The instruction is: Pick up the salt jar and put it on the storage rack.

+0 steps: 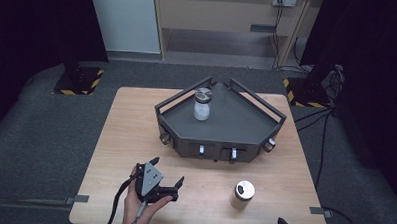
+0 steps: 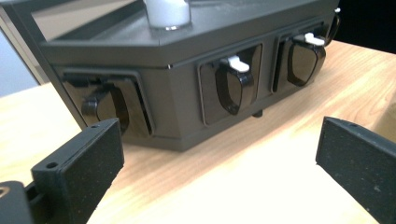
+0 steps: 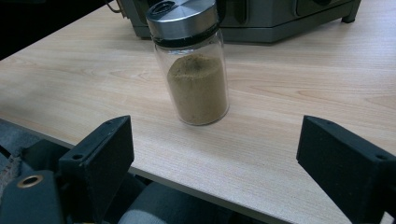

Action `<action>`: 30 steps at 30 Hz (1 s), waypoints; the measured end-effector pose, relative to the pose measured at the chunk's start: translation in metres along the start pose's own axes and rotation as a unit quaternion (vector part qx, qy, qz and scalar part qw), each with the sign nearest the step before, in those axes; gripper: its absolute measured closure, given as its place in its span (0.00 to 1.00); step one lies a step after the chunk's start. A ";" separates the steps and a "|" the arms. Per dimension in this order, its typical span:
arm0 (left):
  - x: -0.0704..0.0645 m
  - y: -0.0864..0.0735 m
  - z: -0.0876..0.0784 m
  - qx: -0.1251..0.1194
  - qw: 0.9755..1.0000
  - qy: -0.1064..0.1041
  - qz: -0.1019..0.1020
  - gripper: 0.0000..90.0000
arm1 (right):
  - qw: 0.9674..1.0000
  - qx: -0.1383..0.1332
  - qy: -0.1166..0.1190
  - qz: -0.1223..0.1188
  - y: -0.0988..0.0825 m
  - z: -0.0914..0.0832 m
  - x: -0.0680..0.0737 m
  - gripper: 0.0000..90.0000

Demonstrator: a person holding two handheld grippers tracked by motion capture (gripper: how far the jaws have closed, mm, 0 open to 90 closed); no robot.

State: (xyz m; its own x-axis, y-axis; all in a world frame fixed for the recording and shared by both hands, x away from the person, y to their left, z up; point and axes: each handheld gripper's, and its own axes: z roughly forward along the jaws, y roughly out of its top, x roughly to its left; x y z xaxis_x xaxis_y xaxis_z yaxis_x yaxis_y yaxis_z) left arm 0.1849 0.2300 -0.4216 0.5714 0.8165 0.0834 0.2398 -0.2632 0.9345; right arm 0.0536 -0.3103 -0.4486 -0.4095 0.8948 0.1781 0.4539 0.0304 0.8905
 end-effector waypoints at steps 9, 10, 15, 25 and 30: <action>-0.003 -0.016 -0.003 0.023 1.000 -0.001 0.001 0.00 | 1.000 0.003 0.004 -0.005 0.001 0.001 0.000 0.12; -0.003 -0.017 -0.003 0.023 1.000 -0.001 0.005 0.00 | 1.000 0.004 0.004 -0.005 0.001 0.001 0.000 0.12; -0.004 -0.021 -0.004 0.026 1.000 -0.001 0.007 0.00 | 1.000 0.006 0.003 -0.009 0.001 0.002 0.001 0.12; -0.013 -0.027 -0.002 0.025 1.000 0.002 0.012 0.01 | 1.000 0.006 0.003 -0.020 0.001 0.000 0.003 0.12; -0.012 -0.029 -0.005 0.020 1.000 0.009 0.008 0.01 | 1.000 0.006 0.007 -0.024 0.002 0.000 0.003 0.12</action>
State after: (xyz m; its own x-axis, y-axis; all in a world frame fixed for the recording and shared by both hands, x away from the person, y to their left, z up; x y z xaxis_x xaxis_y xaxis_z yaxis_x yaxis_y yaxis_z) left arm 0.1677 0.2305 -0.4482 0.5605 0.8216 0.1040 0.2634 -0.2960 0.9182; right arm 0.0532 -0.3074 -0.4463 -0.4420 0.8858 0.1413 0.4435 0.0788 0.8928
